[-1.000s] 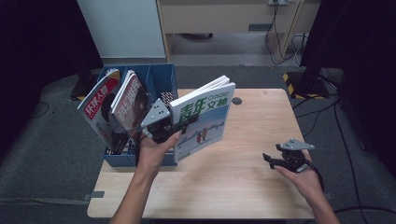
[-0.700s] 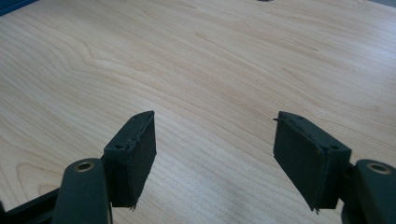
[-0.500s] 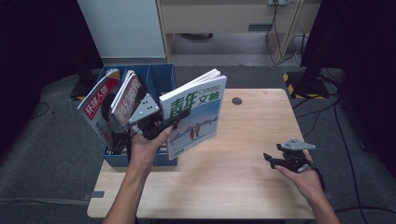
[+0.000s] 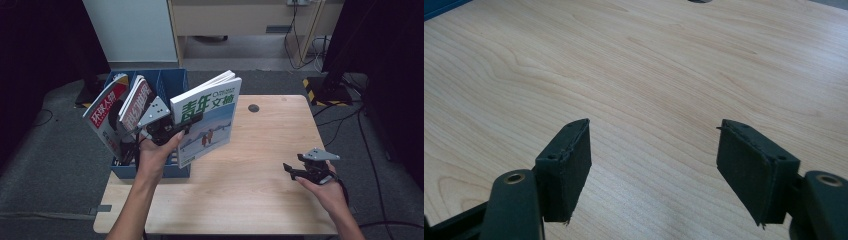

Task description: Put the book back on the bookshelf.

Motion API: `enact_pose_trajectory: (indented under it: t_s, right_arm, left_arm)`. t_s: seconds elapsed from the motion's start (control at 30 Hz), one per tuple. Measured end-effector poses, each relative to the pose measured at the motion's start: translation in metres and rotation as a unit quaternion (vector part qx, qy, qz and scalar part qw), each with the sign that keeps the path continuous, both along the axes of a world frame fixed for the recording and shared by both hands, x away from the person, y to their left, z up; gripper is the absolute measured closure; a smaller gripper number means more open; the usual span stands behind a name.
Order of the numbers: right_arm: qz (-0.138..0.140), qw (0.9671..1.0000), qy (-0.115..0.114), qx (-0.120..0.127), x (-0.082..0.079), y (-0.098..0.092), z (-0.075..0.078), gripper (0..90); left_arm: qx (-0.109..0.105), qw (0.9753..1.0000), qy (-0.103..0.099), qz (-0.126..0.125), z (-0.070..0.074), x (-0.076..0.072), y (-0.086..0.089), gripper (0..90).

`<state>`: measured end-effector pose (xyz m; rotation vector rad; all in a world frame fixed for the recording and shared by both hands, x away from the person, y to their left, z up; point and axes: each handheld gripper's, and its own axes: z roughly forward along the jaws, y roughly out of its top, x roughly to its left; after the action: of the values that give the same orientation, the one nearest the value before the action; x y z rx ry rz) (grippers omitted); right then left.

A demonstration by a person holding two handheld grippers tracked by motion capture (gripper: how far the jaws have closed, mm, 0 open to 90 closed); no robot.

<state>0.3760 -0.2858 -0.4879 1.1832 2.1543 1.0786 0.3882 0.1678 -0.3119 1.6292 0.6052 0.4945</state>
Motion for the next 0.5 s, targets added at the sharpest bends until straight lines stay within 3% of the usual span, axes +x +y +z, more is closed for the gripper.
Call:
enact_pose_trajectory:
  t_s: [0.5]
  right_arm:
    - [0.000, 1.0000, -0.001, -0.005, 0.000, 0.000, 0.000, 30.3]
  left_arm:
    - [-0.014, 0.9996, -0.002, 0.025, 0.002, -0.006, 0.023, 73.7]
